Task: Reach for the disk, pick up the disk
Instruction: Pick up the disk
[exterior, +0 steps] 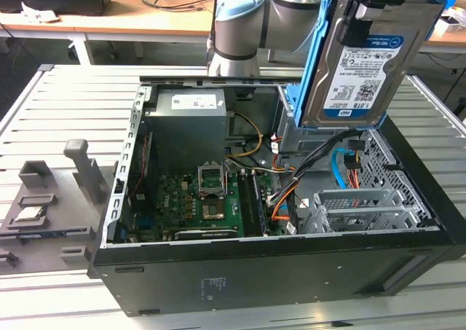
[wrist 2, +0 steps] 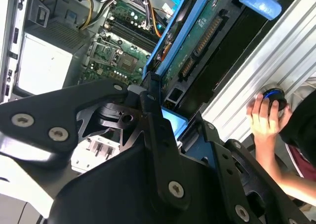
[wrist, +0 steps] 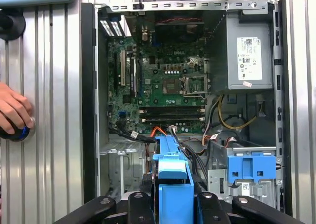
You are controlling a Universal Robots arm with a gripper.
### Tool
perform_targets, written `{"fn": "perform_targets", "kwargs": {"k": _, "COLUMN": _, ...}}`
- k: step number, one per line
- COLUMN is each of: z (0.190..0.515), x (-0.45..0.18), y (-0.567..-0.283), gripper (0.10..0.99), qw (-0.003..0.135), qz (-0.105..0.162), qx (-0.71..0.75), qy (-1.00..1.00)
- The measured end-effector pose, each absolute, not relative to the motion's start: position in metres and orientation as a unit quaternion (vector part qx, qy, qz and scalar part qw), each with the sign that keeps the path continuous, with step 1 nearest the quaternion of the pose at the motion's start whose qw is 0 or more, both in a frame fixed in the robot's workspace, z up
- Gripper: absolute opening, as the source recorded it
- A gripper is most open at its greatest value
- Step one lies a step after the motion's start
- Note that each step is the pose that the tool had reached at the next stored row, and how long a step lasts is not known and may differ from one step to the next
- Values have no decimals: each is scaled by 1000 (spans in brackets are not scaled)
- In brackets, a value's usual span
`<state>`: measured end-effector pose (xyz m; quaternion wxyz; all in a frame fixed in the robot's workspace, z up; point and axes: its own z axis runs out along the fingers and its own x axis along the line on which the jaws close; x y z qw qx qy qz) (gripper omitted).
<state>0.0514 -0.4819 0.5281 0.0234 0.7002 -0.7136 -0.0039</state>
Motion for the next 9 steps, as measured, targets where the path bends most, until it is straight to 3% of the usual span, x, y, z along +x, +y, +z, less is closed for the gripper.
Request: {"fn": "perform_targets", "kwargs": {"k": 9, "z": 528, "x": 51, "y": -499, "gripper": 369, "qw": 23, "qz": -4, "qx": 700, "qy": -714}}
